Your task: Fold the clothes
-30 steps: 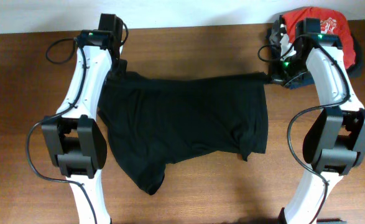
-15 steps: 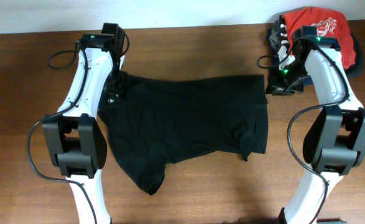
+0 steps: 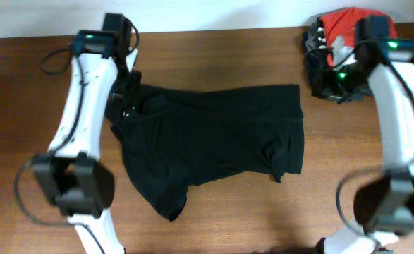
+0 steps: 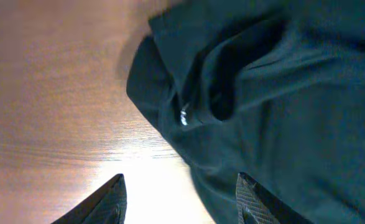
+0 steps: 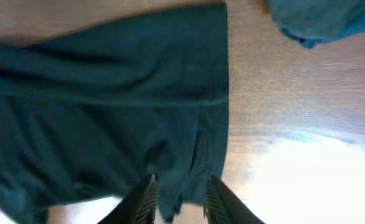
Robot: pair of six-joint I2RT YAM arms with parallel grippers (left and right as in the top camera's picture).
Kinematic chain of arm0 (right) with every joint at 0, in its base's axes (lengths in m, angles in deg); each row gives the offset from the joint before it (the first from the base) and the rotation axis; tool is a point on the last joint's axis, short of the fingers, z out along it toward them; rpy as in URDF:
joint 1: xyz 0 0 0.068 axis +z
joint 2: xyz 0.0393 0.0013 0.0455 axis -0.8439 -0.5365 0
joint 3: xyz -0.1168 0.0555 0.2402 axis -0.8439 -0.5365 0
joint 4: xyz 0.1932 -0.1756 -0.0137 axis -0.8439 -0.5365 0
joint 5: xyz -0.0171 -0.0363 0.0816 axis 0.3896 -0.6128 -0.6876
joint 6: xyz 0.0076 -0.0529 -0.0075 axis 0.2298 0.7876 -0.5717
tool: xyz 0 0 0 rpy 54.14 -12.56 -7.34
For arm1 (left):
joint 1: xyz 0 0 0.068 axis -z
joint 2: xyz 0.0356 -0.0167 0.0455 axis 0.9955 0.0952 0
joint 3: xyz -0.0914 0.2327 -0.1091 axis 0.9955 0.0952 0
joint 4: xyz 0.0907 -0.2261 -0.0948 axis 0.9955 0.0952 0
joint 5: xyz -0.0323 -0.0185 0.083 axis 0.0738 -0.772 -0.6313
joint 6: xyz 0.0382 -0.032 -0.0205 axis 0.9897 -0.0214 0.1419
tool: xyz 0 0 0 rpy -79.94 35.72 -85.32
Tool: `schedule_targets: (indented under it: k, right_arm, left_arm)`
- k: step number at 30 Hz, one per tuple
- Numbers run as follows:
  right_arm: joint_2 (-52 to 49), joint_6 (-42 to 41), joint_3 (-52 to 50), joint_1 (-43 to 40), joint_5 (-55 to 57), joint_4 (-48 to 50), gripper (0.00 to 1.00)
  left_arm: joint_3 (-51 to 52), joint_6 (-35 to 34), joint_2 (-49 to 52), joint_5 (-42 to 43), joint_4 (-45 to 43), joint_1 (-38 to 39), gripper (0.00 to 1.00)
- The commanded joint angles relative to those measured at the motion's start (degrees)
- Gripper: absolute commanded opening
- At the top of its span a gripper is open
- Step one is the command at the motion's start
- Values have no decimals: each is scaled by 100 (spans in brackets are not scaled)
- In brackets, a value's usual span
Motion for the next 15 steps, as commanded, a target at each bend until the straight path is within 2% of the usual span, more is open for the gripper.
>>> schedule_targets:
  k: [1,4,7,11,15]
  right_arm:
    - [658,-20,61,-22,-31,-332,34]
    - [990,-20,61,-20,-31,-780,37]
    - [1307,-24,61,-20,15,-1314,38]
    - [1821,-214,33,-20,313,-1773,40]
    - [2295,-321,-256,-15,313,-1768,44]
  left_arm:
    - [-223,-15,-1001,844,70,26,57]
    - [-221,-15,-1419,1252,389,46,57]
    - [-221,-22,-1674,1287,929,238,57]
    - [-208,-153,-1762,1281,1423,870,58]
    - [109,-304,-1762,1150,1493,1499,58]
